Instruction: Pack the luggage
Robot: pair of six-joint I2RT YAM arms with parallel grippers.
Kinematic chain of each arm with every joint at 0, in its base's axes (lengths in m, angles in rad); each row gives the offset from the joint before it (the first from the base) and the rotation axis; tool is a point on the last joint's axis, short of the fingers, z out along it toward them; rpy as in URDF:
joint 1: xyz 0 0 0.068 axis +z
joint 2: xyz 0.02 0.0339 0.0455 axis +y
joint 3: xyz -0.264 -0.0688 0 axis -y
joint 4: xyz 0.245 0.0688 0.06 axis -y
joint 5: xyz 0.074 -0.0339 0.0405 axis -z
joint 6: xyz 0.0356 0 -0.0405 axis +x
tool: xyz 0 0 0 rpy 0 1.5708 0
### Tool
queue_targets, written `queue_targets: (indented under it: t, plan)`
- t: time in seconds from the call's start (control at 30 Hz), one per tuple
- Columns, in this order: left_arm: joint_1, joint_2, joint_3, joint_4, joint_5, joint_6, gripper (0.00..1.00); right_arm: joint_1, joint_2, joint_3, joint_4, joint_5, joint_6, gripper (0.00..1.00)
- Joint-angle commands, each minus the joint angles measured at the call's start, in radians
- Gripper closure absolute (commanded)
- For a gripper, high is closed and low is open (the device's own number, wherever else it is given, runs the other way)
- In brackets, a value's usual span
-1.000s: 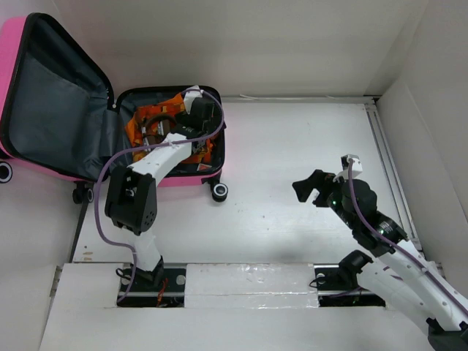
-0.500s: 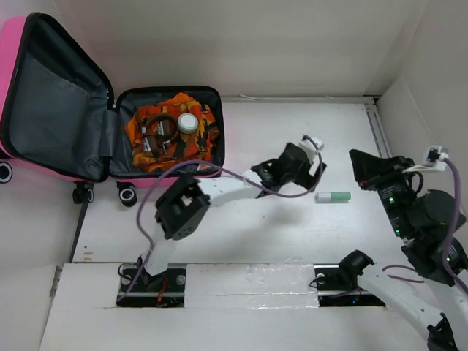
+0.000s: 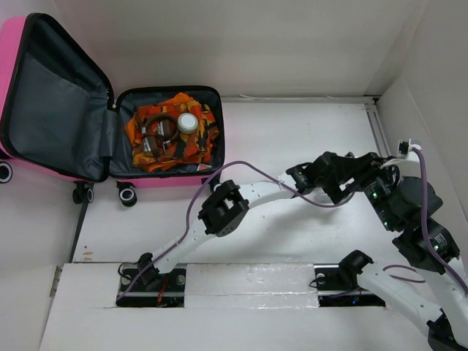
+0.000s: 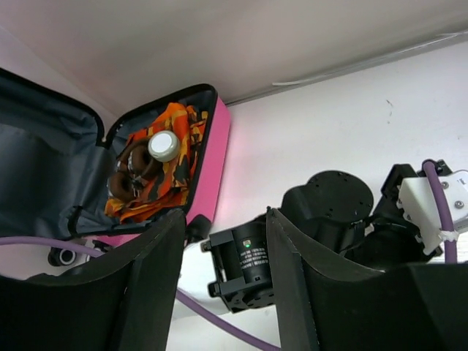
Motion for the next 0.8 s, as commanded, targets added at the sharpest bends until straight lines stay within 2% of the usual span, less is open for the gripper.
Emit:
queue_targets:
  t: [0.0,0.2,0.4,0.47,0.5,0.6,0.63,0.73,0.77]
  plan:
    - [0.008,0.005,0.024,-0.021,0.055,0.031,0.07,0.009,-0.007,0.007,-0.01,-0.004,-0.012,0.46]
    - [0.008,0.026,-0.035,-0.041,0.095,0.049,0.18,0.009,-0.007,0.007,0.01,-0.004,-0.012,0.46]
    - [-0.01,0.026,-0.09,-0.03,0.064,0.077,0.33,0.009,-0.007,-0.004,0.028,-0.004,-0.012,0.46]
    - [-0.019,0.026,-0.09,-0.039,0.012,0.077,0.47,0.009,-0.007,-0.013,0.028,-0.004,-0.012,0.46]
    - [-0.019,0.026,-0.101,-0.039,0.001,0.077,0.64,0.009,-0.007,-0.013,0.028,-0.004,-0.012,0.46]
    - [-0.019,-0.038,-0.156,-0.001,-0.055,0.041,0.82,0.009,-0.016,-0.024,0.048,-0.013,-0.012,0.46]
    - [-0.019,-0.067,-0.212,0.037,-0.072,0.032,0.91,0.009,-0.016,-0.024,0.048,-0.013,-0.012,0.46]
    - [-0.004,-0.217,-0.332,0.12,-0.151,-0.04,1.0,0.009,-0.016,-0.013,0.073,-0.013,-0.012,0.46]
    - [0.008,-0.257,-0.357,0.132,-0.151,-0.066,1.0,0.009,-0.016,0.0,0.073,-0.013,-0.012,0.46]
